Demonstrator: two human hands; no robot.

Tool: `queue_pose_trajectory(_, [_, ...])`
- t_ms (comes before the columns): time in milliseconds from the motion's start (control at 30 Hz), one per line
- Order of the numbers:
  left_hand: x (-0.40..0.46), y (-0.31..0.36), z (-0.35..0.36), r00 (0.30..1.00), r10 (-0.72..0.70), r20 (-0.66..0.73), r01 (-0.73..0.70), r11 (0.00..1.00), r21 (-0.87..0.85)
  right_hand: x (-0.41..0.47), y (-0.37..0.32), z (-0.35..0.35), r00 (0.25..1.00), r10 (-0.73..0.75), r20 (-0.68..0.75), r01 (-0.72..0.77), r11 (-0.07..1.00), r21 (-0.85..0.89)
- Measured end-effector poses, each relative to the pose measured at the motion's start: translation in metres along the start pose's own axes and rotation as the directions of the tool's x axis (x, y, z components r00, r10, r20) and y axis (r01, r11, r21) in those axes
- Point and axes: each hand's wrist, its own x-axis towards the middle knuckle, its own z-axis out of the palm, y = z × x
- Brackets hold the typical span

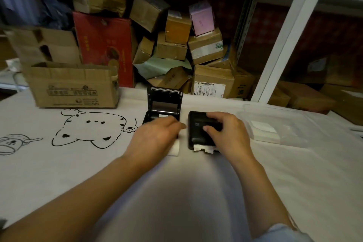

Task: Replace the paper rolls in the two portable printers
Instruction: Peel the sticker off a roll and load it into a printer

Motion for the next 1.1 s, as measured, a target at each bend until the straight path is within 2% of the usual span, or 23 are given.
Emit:
queue_pose_trajectory(33, [0.001, -0.009, -0.004, 0.998, -0.047, 0.044, 0.049, 0.998, -0.034, 0.0, -0.007, 0.004, 0.999, -0.026, 0.024, 0.026, 1.0, 0.014])
queue_pose_trajectory(100, [0.0, -0.024, -0.009, 0.971, -0.08, 0.227, 0.098, 0.993, -0.068, 0.0, -0.018, 0.012, 0.994, -0.063, 0.088, 0.062, 0.998, 0.016])
queue_pose_trajectory(167, [-0.004, -0.032, -0.011, 0.921, -0.065, 0.383, 0.069, 0.998, 0.001, -0.002, -0.025, 0.021, 0.981, -0.084, 0.177, 0.085, 0.996, 0.002])
queue_pose_trajectory(234, [-0.01, -0.034, -0.008, 0.905, -0.073, 0.419, 0.057, 0.997, 0.049, -0.007, -0.03, 0.028, 0.956, -0.101, 0.274, 0.117, 0.992, -0.044])
queue_pose_trajectory(300, [-0.013, -0.034, -0.005, 0.906, -0.098, 0.411, 0.097, 0.995, 0.024, -0.011, -0.033, 0.031, 0.928, -0.126, 0.351, 0.18, 0.976, -0.126])
queue_pose_trajectory(400, [-0.015, -0.035, -0.003, 0.911, -0.118, 0.396, 0.15, 0.987, -0.05, -0.015, -0.039, 0.033, 0.902, -0.18, 0.392, 0.303, 0.912, -0.278])
queue_pose_trajectory(467, [-0.014, -0.037, -0.004, 0.906, -0.141, 0.398, 0.201, 0.973, -0.114, -0.013, -0.04, 0.033, 0.901, -0.199, 0.386, 0.323, 0.901, -0.29])
queue_pose_trajectory(534, [-0.009, -0.039, -0.006, 0.912, -0.167, 0.374, 0.252, 0.949, -0.191, -0.008, -0.041, 0.031, 0.91, -0.194, 0.368, 0.279, 0.94, -0.195])
queue_pose_trajectory(634, [0.002, -0.045, -0.013, 0.935, -0.243, 0.259, 0.323, 0.884, -0.338, 0.006, -0.043, 0.025, 0.94, -0.15, 0.308, 0.115, 0.985, 0.128])
queue_pose_trajectory(701, [0.009, -0.045, -0.017, 0.946, -0.289, 0.146, 0.324, 0.856, -0.402, 0.015, -0.047, 0.02, 0.955, -0.102, 0.28, 0.01, 0.95, 0.312])
queue_pose_trajectory(767, [0.013, -0.041, -0.016, 0.947, -0.321, 0.032, 0.301, 0.845, -0.443, 0.022, -0.048, 0.02, 0.957, -0.063, 0.283, -0.057, 0.916, 0.397])
queue_pose_trajectory(834, [0.016, -0.035, -0.013, 0.932, -0.363, -0.02, 0.304, 0.807, -0.507, 0.025, -0.049, 0.021, 0.945, -0.069, 0.32, -0.096, 0.876, 0.473])
queue_pose_trajectory(967, [0.025, -0.034, -0.01, 0.893, -0.425, 0.147, 0.396, 0.588, -0.705, 0.026, -0.042, 0.023, 0.933, -0.086, 0.348, -0.182, 0.724, 0.666])
queue_pose_trajectory(1034, [0.028, -0.038, -0.007, 0.892, -0.407, 0.199, 0.411, 0.544, -0.732, 0.03, -0.035, 0.022, 0.922, -0.105, 0.373, -0.201, 0.692, 0.694])
queue_pose_trajectory(1101, [0.029, -0.036, -0.002, 0.903, -0.385, 0.193, 0.383, 0.512, -0.769, 0.033, -0.03, 0.019, 0.915, -0.117, 0.386, -0.205, 0.689, 0.695])
